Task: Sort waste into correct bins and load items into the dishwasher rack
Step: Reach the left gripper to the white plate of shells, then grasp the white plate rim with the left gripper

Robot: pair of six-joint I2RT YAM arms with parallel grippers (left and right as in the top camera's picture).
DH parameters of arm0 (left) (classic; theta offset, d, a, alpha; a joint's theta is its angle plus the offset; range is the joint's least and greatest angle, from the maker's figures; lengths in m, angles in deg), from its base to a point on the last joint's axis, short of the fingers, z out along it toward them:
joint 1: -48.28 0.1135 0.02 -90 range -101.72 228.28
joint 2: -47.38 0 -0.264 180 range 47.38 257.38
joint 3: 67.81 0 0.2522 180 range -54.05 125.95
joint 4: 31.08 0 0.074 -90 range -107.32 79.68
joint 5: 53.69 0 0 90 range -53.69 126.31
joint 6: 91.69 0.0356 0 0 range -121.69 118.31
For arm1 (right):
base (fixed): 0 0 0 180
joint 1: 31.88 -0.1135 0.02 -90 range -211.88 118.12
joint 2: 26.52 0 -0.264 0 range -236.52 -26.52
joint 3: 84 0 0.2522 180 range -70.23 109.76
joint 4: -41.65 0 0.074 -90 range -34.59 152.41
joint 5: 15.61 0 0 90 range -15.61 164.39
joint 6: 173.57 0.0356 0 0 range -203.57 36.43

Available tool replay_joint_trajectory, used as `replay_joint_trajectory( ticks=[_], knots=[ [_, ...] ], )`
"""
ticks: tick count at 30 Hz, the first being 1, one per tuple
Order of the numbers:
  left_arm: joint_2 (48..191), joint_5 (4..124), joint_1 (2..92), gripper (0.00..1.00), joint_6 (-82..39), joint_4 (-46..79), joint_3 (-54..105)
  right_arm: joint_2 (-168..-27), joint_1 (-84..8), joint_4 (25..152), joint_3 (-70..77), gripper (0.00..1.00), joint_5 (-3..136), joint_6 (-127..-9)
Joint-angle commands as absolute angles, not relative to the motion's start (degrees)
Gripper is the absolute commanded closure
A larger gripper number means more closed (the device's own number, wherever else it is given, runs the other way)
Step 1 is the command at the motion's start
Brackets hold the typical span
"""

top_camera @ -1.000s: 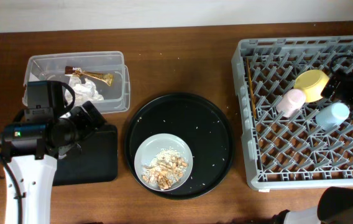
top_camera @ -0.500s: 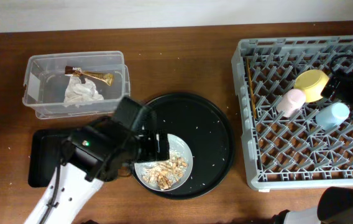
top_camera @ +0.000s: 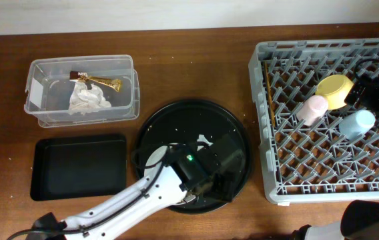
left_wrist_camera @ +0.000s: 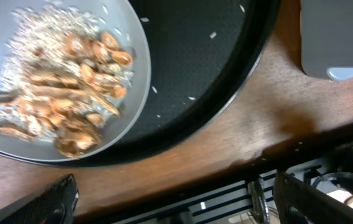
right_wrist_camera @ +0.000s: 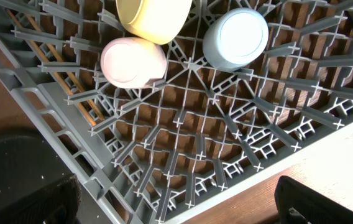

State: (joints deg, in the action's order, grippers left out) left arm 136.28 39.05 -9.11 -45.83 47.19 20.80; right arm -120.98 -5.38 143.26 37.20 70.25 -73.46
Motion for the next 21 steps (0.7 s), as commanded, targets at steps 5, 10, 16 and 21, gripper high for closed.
replay_joint_trajectory(
  ticks=[5,10,16,21],
  knots=[
    [141.22,37.74,-13.72,0.01,-53.51,42.04,20.78,-121.02,-5.22,143.07,36.90,0.02,70.12,-73.42],
    [144.90,29.90,-13.72,0.10,-53.51,43.50,20.78,-121.02,-5.22,143.07,36.90,0.02,70.12,-73.42],
    [147.91,16.61,-13.72,0.21,-52.22,40.83,20.78,-121.02,-5.22,143.07,36.90,0.01,70.12,-73.42],
    [153.49,17.87,-13.72,0.26,-52.89,34.87,20.78,-121.02,-5.22,143.07,36.90,0.02,70.14,-73.42]
  ],
)
